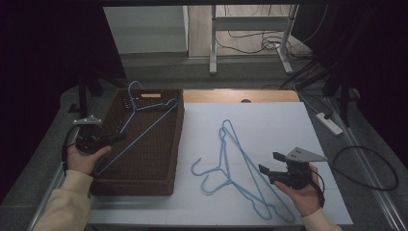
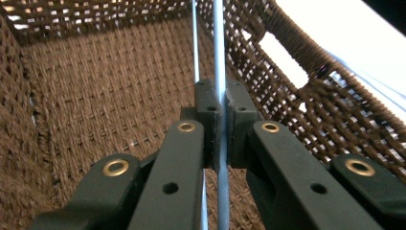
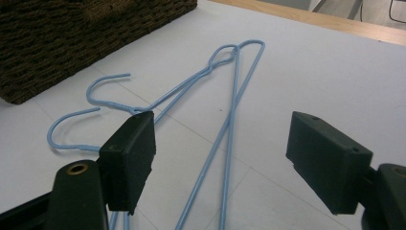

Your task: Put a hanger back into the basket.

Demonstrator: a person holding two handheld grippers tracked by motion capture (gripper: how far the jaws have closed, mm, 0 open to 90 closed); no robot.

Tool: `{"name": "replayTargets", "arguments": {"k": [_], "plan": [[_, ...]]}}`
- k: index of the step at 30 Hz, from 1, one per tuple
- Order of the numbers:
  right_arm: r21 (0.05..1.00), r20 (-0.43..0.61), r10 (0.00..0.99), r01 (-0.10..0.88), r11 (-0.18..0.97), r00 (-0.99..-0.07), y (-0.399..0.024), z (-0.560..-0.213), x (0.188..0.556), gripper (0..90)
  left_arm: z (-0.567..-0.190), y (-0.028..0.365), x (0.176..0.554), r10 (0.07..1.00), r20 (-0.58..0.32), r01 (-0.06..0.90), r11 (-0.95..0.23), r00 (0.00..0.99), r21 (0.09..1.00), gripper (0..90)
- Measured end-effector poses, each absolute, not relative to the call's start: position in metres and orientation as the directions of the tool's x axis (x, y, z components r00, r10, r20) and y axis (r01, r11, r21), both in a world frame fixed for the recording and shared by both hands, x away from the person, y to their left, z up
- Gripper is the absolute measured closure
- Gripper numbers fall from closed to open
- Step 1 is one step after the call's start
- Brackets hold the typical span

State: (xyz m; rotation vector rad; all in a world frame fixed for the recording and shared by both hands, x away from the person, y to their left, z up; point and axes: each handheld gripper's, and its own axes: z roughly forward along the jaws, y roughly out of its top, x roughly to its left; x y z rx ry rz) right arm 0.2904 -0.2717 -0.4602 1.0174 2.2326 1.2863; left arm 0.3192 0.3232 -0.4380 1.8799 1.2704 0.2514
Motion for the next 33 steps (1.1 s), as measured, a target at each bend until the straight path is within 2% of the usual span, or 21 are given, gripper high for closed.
{"name": "replayTargets", "arguments": {"k": [7,11,15,21,26,29,33], "plan": [[0.859,0.040,0.743,0.403,0.315,-0.668,-0.272,-0.460,0.290,26.1,-0.446,0.316,0.327,0.888,-0.198,0.729,-0.194,0.414,0.656,86.2],[0.859,0.041,0.744,0.404,0.315,-0.667,-0.272,-0.460,0.290,26.1,-0.448,0.317,0.330,0.909,-0.185,0.760,-0.186,0.374,0.622,86.1],[0.857,0.037,0.743,0.403,0.320,-0.668,-0.272,-0.460,0.290,26.1,-0.453,0.317,0.335,0.930,-0.121,0.794,-0.223,0.347,0.565,86.1],[0.856,0.037,0.743,0.405,0.321,-0.668,-0.272,-0.460,0.291,26.1,-0.458,0.318,0.341,0.942,-0.098,0.826,-0.227,0.320,0.515,85.8],[0.856,0.036,0.743,0.405,0.323,-0.669,-0.271,-0.460,0.290,26.1,-0.463,0.314,0.348,0.960,-0.018,0.869,-0.244,0.278,0.430,85.6],[0.854,0.035,0.741,0.405,0.326,-0.671,-0.272,-0.460,0.291,26.1,-0.469,0.306,0.355,0.963,0.065,0.894,-0.265,0.260,0.362,84.8],[0.855,0.036,0.741,0.405,0.325,-0.671,-0.272,-0.461,0.291,26.1,-0.473,0.301,0.360,0.960,0.093,0.903,-0.281,0.265,0.325,83.6]]}}
